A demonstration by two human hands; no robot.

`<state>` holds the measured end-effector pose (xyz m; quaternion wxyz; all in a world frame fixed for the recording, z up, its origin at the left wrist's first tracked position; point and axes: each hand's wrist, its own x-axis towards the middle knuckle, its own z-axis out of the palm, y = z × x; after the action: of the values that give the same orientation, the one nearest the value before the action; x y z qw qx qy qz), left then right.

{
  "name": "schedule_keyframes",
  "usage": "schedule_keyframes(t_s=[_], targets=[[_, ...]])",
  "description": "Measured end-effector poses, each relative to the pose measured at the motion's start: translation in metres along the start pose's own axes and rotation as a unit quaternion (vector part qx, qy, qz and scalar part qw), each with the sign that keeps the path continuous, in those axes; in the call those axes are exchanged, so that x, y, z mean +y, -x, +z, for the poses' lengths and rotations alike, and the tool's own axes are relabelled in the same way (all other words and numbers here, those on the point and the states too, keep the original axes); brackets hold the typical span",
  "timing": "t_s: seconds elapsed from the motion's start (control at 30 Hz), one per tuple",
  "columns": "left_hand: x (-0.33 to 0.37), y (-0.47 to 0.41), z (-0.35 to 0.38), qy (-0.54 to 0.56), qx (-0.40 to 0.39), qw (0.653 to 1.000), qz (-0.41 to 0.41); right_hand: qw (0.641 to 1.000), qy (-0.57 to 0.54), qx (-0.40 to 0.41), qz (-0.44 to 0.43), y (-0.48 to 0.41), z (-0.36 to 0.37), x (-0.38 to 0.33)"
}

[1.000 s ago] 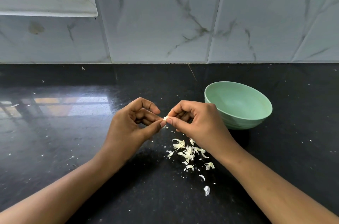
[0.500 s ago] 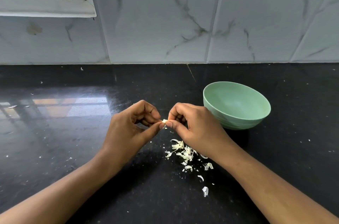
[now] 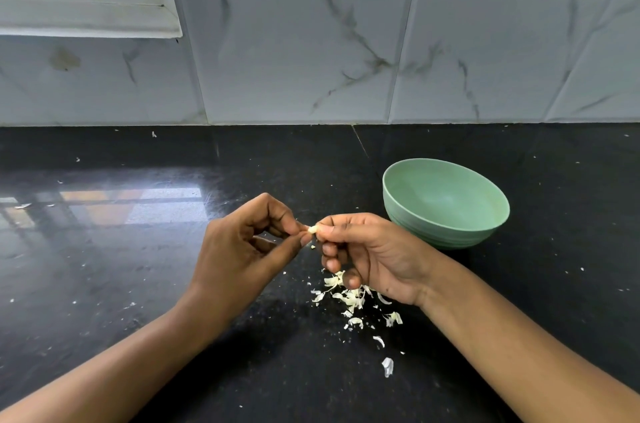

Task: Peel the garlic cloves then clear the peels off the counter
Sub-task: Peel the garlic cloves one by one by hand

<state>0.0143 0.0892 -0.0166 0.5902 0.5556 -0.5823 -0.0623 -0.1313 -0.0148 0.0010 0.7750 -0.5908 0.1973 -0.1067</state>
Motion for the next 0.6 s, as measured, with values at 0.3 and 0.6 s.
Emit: schedule_keyframes(t_s=[0.3, 0.6], targets=[[-0.001, -0.002, -0.001, 0.066, 0.006, 0.996, -0.062, 0.993, 0.074, 0.048, -0.082, 0.0, 0.004, 0.003], [-0.002, -0.004, 0.005, 0.206, 0.003, 0.968, -0.146, 0.881, 0.343, 0.181, -0.269, -0.006, 0.008, 0.014]])
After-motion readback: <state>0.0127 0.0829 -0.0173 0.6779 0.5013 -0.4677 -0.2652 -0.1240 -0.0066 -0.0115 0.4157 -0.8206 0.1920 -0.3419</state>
